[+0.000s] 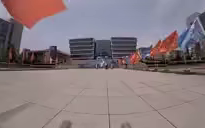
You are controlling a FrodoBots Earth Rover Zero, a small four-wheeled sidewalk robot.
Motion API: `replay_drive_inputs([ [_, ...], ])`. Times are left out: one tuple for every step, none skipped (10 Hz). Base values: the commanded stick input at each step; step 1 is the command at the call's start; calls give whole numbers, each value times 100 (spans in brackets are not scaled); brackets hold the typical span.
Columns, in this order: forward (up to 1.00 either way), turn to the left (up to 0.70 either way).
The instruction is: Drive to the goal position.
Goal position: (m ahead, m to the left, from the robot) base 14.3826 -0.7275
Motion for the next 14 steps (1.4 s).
replay_drive_inputs([
  [100, 0],
  [100, 0],
  [100, 0],
  [100, 0],
  [100, 0],
  [100, 0],
  [100, 0],
  [100, 0],
  [100, 0],
  [100, 0],
  [100, 0],
  [100, 0],
  [100, 0],
  [100, 0],
])
